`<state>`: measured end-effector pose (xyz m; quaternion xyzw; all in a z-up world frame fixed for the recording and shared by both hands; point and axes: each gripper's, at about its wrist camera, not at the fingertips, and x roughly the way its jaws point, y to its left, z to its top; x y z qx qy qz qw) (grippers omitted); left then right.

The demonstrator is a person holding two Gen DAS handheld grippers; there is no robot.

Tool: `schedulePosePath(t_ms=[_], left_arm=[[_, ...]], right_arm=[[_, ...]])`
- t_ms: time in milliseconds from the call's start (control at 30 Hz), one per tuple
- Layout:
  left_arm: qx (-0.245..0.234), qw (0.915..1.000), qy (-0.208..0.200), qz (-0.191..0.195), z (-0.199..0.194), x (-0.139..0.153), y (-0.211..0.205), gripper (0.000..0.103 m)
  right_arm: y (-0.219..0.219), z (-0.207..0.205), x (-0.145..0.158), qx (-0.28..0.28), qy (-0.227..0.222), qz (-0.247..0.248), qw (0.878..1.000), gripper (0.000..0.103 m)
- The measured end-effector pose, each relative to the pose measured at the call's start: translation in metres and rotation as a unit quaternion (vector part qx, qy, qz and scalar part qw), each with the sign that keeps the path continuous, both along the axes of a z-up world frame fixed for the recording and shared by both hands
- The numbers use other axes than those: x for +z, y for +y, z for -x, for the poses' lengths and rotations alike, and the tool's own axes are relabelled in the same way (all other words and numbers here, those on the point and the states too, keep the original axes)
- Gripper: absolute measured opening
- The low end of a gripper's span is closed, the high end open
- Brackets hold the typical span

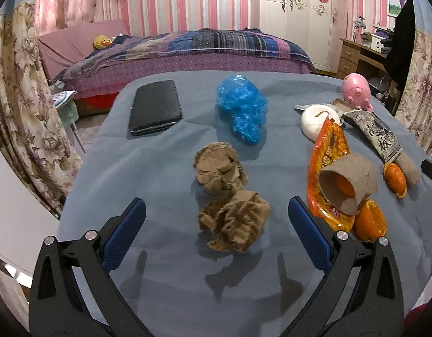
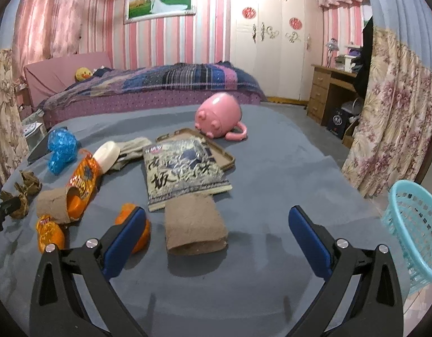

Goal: Collect trash
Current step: 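Grasp the crumpled brown paper ball with left tool while right tool grasps the orange peel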

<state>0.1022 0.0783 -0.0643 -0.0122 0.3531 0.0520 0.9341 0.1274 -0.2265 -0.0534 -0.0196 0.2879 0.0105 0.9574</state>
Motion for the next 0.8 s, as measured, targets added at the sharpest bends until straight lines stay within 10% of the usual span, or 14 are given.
schedulePosePath(t_ms=[133, 267, 567, 800], left_arm=[[-0.014, 0.9999, 0.001, -0.005, 0.0, -0.002, -0.01, 0.094], [-0.035, 0.9991, 0.023, 0.0, -0.002, -0.008, -0.016, 0.051], [-0.03, 0.9995, 0.007, 0.004, 0.014, -0.001, -0.011, 0.044], [-0.02, 0.9997, -0.009, 0.005, 0.02, 0.008, -0.005, 0.044]], right_arm=[[0.014, -0.001, -0.004, 0.024, 0.006, 0.007, 1.0, 0.099], [0.025, -0.003, -0.008, 0.045, 0.022, -0.002, 0.999, 0.099], [0.044, -0.006, -0.005, 0.07, 0.026, -0.008, 0.997, 0.096], [0.067, -0.011, -0.019, 0.098, 0.063, 0.007, 0.993, 0.061]])
